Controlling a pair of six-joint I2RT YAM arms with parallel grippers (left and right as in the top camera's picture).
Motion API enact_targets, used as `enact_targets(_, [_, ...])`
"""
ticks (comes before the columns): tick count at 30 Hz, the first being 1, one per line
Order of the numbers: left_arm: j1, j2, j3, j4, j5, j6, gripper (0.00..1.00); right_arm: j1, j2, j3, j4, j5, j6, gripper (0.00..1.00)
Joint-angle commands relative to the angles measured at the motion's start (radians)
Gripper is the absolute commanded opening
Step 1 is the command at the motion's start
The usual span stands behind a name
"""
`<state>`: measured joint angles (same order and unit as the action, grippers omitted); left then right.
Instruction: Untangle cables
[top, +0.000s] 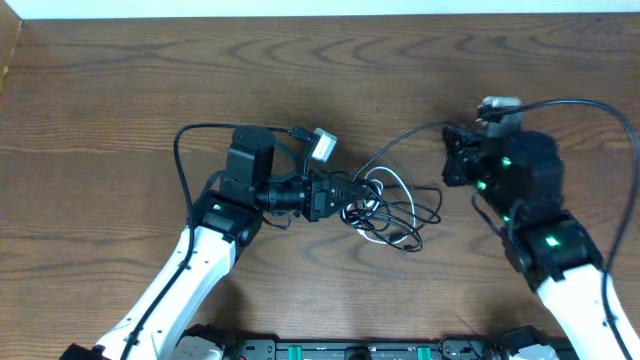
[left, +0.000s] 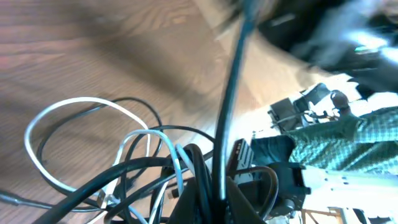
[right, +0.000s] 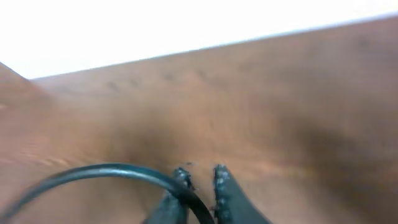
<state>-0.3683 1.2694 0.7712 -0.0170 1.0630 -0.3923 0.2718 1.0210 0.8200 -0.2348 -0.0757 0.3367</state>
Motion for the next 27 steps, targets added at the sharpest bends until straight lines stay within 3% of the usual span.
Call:
enact_targets(1, [-0.015, 0.005, 0.029, 0.003, -0.028, 0.006, 0.08, -0.007, -0.032, 0.024, -0.024, 0.036, 0.020, 0.23])
enact_targets(4, [-0.026, 0.005, 0.029, 0.014, -0.054, -0.035, 0.08, -0.007, -0.016, 0.024, -0.124, 0.019, 0.019, 0.60])
enact_targets(8, [-0.026, 0.005, 0.029, 0.006, -0.279, -0.350, 0.08, -0.007, -0.006, 0.024, -0.274, -0.130, 0.019, 0.99])
enact_targets(12, [-0.026, 0.005, 0.029, -0.032, -0.501, -0.725, 0.08, -0.007, -0.020, 0.024, -0.396, -0.235, 0.019, 0.99])
enact_targets(19, [-0.026, 0.005, 0.029, -0.035, -0.607, -1.087, 0.08, 0.011, -0.033, 0.018, -0.493, -0.474, -0.023, 0.97])
enact_targets(24, [-0.030, 0.005, 0.029, -0.051, -0.587, -1.121, 0.08, 0.075, -0.029, -0.042, -0.378, -0.551, -0.235, 0.75])
enact_targets(27, [-0.034, 0.005, 0.029, -0.066, -0.527, -1.122, 0.08, 0.101, -0.013, -0.087, -0.261, -0.533, -0.249, 0.66])
